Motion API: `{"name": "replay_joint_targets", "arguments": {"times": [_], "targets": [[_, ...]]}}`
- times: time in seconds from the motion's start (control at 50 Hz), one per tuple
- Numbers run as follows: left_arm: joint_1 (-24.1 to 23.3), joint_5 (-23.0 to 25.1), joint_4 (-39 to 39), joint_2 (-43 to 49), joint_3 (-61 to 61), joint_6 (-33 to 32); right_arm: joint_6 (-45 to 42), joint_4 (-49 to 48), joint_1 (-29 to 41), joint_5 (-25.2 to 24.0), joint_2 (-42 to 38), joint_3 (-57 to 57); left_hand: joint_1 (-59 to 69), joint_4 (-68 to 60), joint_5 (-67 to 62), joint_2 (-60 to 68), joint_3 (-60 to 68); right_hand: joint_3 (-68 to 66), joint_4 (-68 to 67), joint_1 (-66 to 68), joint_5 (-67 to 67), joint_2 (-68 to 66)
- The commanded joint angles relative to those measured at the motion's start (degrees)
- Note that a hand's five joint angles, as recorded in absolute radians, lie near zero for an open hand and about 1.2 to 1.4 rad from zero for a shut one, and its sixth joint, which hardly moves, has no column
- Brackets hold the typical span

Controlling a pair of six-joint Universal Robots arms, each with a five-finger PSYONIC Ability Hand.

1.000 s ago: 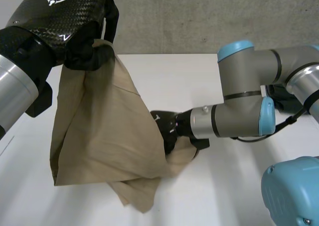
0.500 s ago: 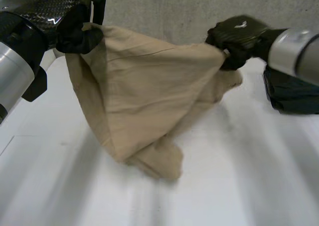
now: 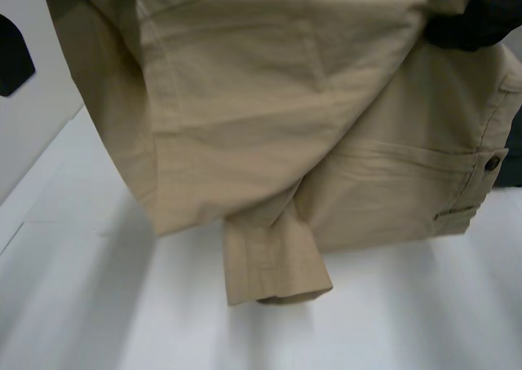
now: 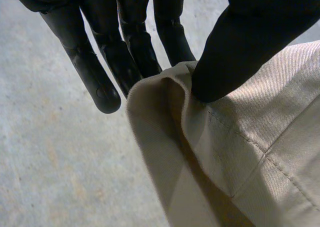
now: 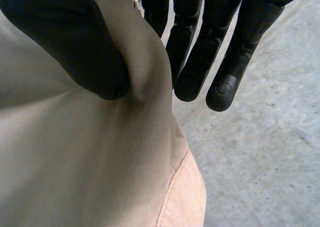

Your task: Fold the laundry.

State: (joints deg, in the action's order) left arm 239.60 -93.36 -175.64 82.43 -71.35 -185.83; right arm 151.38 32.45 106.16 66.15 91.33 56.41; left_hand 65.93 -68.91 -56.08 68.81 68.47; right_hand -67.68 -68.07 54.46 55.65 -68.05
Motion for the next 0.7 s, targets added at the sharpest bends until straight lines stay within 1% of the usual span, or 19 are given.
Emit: {"name": "replay_joint_targets", "arguments": {"times": [0.02, 0.04, 0.1, 0.12, 0.14, 0.18, 0.2, 0.26, 0.28, 0.36, 0.38, 0.4, 0.42, 0.44, 0.46, 0.5, 0.56, 0.64, 0.7], "targets": [[0.2, 0.4, -0.1, 8.6, -2.3, -0.1, -3.8, 0.8, 4.0, 2.4, -11.0, -2.7, 14.1, -11.1, -13.9, 11.2, 11.5, -12.3, -11.9, 25.5, 14.3, -12.0], [0.3, 0.4, -0.1, 10.2, -2.0, -0.1, -5.0, 0.9, 5.4, 4.4, -14.7, -4.1, 14.1, -11.1, -13.9, 11.2, 11.5, -12.3, -11.9, 25.5, 14.3, -12.0], [1.0, 0.4, -1.1, 17.5, -0.1, 0.0, -6.8, 0.3, 7.7, 7.7, -20.0, -6.5, 14.1, -11.1, -13.9, 11.2, 11.5, -12.3, -11.9, 25.5, 14.3, -12.0], [1.2, 0.4, -1.6, 19.3, 0.9, -0.1, -7.8, 0.0, 8.8, 9.5, -23.7, -8.6, 14.1, -11.1, -13.9, 11.2, 11.5, -12.3, -11.9, 25.5, 14.3, -12.0], [1.7, 0.0, -2.7, 23.3, 3.7, -0.1, -8.4, -0.4, 9.2, 10.5, -25.7, -9.9, 14.1, -11.1, -13.9, 11.2, 11.5, -12.3, -11.9, 25.5, 14.3, -12.0], [2.2, -0.2, -3.1, 27.5, 7.0, -0.2, -8.7, -1.5, 9.9, 12.2, -30.0, -13.0, 14.1, -11.1, -13.9, 11.2, 11.5, -12.3, -11.9, 25.5, 14.3, -12.0], [2.7, -0.2, -3.7, 31.3, 10.5, -0.2, -8.8, -3.3, 10.2, 13.7, -34.5, -16.6, 14.1, -11.1, -13.9, 11.2, 11.5, -12.3, -11.9, 25.5, 14.3, -12.0], [3.5, -1.3, -4.2, 37.0, 17.0, -0.2, -8.9, -7.9, 10.8, 15.6, -40.6, -22.1, 14.1, -11.1, -13.9, 11.2, 11.5, -12.3, -11.9, 25.5, 14.3, -12.0], [3.9, -2.9, -4.5, 41.1, 21.8, -0.2, -8.8, -11.8, 11.0, 16.9, -44.3, -25.4, 14.1, -11.1, -13.9, 11.2, 11.5, -12.3, -11.9, 25.5, 14.3, -12.0], [4.8, -7.5, -4.5, 49.8, 33.1, -0.7, -9.4, -22.6, 11.2, 19.7, -52.2, -30.8, 14.1, -11.1, -13.9, 11.2, 11.5, -12.3, -11.9, 25.5, 14.3, -12.0], [4.8, -8.1, -4.4, 51.3, 35.0, -0.8, -9.4, -24.9, 11.2, 20.0, -53.6, -31.6, 1.9, 1.0, -1.8, -0.9, -0.6, -12.3, -11.9, 25.5, 14.3, -12.0], [4.8, -8.1, -4.4, 52.6, 36.8, -0.8, -9.5, -26.6, 11.2, 20.0, -54.9, -32.4, -14.7, 17.7, 14.8, -17.6, -17.2, -12.3, -11.9, 25.5, 14.3, -12.0], [4.8, -8.2, -4.4, 53.8, 38.2, -0.8, -9.8, -29.2, 11.3, 19.8, -57.1, -33.2, -34.5, 37.5, 34.6, -37.4, -37.0, 28.1, 28.5, -14.9, -26.1, 28.5], [4.8, -8.3, -4.1, 56.0, 40.6, -0.9, -10.1, -29.4, 11.4, 19.7, -58.1, -33.3, -55.9, 58.9, 56.1, -58.8, -58.5, 57.7, 58.1, -44.5, -55.7, 58.0], [4.8, -8.3, -3.9, 56.5, 40.9, -1.0, -10.3, -29.2, 11.5, 19.5, -59.2, -33.9, -53.2, 56.2, 53.4, -56.1, -55.8, 57.7, 58.1, -44.5, -55.7, 58.0], [4.7, -8.2, -3.3, 57.1, 40.9, -1.5, -10.8, -28.2, 12.3, 19.5, -61.3, -35.6, -55.9, 58.9, 56.1, -58.8, -58.5, 57.7, 58.1, -44.5, -55.7, 58.0], [3.7, -8.2, -2.2, 56.8, 38.8, -2.2, -10.6, -27.4, 12.9, 20.3, -61.4, -35.8, -55.9, 58.9, 56.1, -58.8, -58.5, 57.7, 58.1, -44.5, -55.7, 58.0], [1.9, -8.1, -2.4, 55.3, 32.8, -2.2, -10.4, -25.2, 13.4, 22.0, -59.3, -35.1, -55.9, 58.9, 56.1, -58.8, -58.5, 57.7, 58.1, -44.5, -55.7, 58.0], [0.8, -7.8, -3.2, 51.1, 26.6, -2.2, -10.3, -21.7, 12.9, 23.1, -55.0, -33.1, -55.9, 58.9, 56.1, -58.8, -58.5, 57.7, 58.1, -44.5, -55.7, 58.0]]}}
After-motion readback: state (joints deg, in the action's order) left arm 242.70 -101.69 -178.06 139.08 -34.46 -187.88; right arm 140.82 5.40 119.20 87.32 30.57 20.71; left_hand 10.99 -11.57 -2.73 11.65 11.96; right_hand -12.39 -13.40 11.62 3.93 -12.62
